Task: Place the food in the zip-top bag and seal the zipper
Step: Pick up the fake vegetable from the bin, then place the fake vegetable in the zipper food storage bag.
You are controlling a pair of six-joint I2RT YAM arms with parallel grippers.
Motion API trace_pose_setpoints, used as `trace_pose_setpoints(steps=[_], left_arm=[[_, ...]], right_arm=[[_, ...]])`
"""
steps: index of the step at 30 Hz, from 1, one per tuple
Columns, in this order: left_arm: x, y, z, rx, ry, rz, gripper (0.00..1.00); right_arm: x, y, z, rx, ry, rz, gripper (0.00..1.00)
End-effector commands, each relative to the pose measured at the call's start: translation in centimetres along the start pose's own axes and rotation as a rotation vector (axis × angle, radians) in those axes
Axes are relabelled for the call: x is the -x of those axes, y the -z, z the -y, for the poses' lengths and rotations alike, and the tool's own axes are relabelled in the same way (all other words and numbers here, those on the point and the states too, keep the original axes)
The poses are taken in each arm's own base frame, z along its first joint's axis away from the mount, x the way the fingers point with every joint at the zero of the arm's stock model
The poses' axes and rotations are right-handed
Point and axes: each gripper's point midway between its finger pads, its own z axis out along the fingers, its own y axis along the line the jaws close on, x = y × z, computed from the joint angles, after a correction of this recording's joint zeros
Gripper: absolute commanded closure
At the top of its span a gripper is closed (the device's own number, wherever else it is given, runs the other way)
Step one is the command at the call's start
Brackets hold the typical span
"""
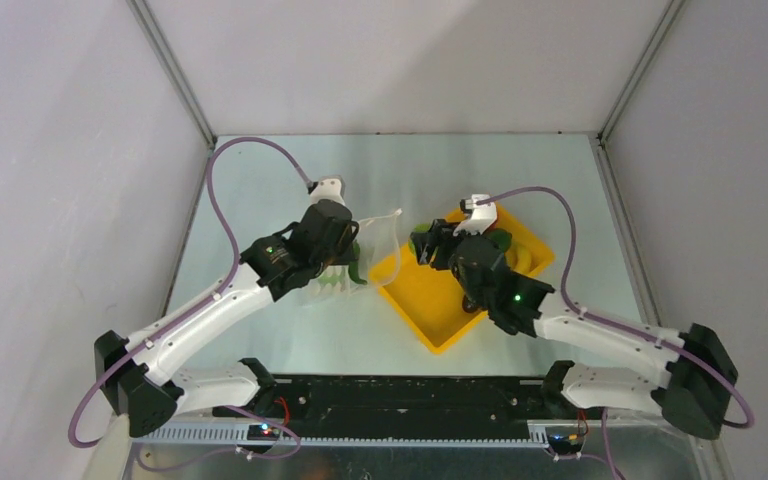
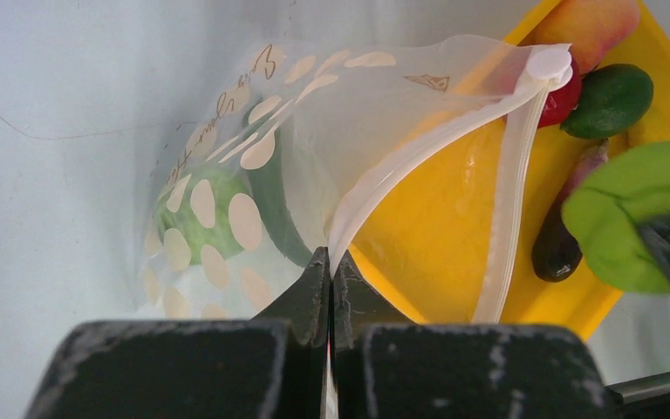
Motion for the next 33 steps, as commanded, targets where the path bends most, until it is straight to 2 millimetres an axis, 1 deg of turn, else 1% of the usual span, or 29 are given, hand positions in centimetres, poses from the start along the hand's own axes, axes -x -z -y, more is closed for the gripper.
trace_pose_setpoints(steps=[1,2,3,5,6,8,9,13,16,19,20,22,25,26,27,28,30,32,33], left_arm=[[1.2,0.1,1.2,-0.044,0.025,0.037,1.0],[1.2,0.1,1.2,-0.045,0.025,0.037,1.0],[1.2,0.2,1.2,-0.046,0.024,0.037,1.0],[1.1,0.1,1.2,-0.044,0.024,0.035,1.0],[1.0,0.1,1.1,-0.043,0.024,0.033,1.0],[1.0,0.1,1.0,-0.041,0.022,0.032,1.0],[1.0,0.2,1.0,-0.042,0.022,0.032,1.0],[0.8,0.3,1.2,-0.056,0.027,0.03,1.0],[0.6,0.3,1.5,-0.075,0.029,0.023,1.0],[0.6,0.3,1.6,-0.078,0.031,0.02,1.0],[0.6,0.3,1.6,-0.077,0.031,0.021,1.0],[0.7,0.4,1.5,-0.077,0.032,0.025,1.0],[0.7,0.4,1.4,-0.073,0.03,0.026,1.0],[0.6,0.4,1.4,-0.072,0.03,0.024,1.0],[0.7,0.4,1.4,-0.071,0.03,0.026,1.0],[0.7,0.4,1.3,-0.07,0.029,0.025,1.0],[0.7,0.4,1.3,-0.068,0.029,0.026,1.0],[0.7,0.5,1.3,-0.068,0.03,0.029,1.0],[0.7,0.5,1.2,-0.067,0.029,0.029,1.0]], right_arm=[[4.0,2.8,-6.0,0.313,0.083,0.074,0.59],[4.1,3.2,-6.9,0.359,0.103,0.077,0.59],[4.1,3.8,-8.2,0.419,0.108,0.08,0.58],[3.7,4.1,-9.5,0.47,0.146,0.09,0.57],[3.6,4.0,-9.6,0.474,0.159,0.093,0.57],[3.4,3.7,-10.2,0.481,0.157,0.094,0.55],[2.9,3.3,-10.4,0.48,0.165,0.083,0.53],[2.5,2.1,-11.5,0.483,0.178,0.063,0.47],[2.0,1.2,-12.8,0.501,0.178,0.041,0.46],[1.7,0.8,-13.8,0.517,0.18,0.016,0.4],[1.3,0.5,-13.8,0.513,0.184,0.004,0.39],[1.0,0.1,-13.7,0.492,0.18,-0.008,0.33],[0.9,-0.1,-13.3,0.468,0.17,-0.012,0.29],[0.9,-0.2,-13.1,0.455,0.168,-0.013,0.23],[1.0,-0.2,-13.0,0.45,0.161,-0.013,0.2],[1.0,-0.3,-12.7,0.436,0.159,-0.015,0.12],[1.3,-0.2,-12.3,0.421,0.152,-0.016,0.02],[1.7,-0.1,-11.8,0.407,0.144,-0.018,0.01],[2.2,0.2,-11.8,0.408,0.134,-0.011,0.01]])
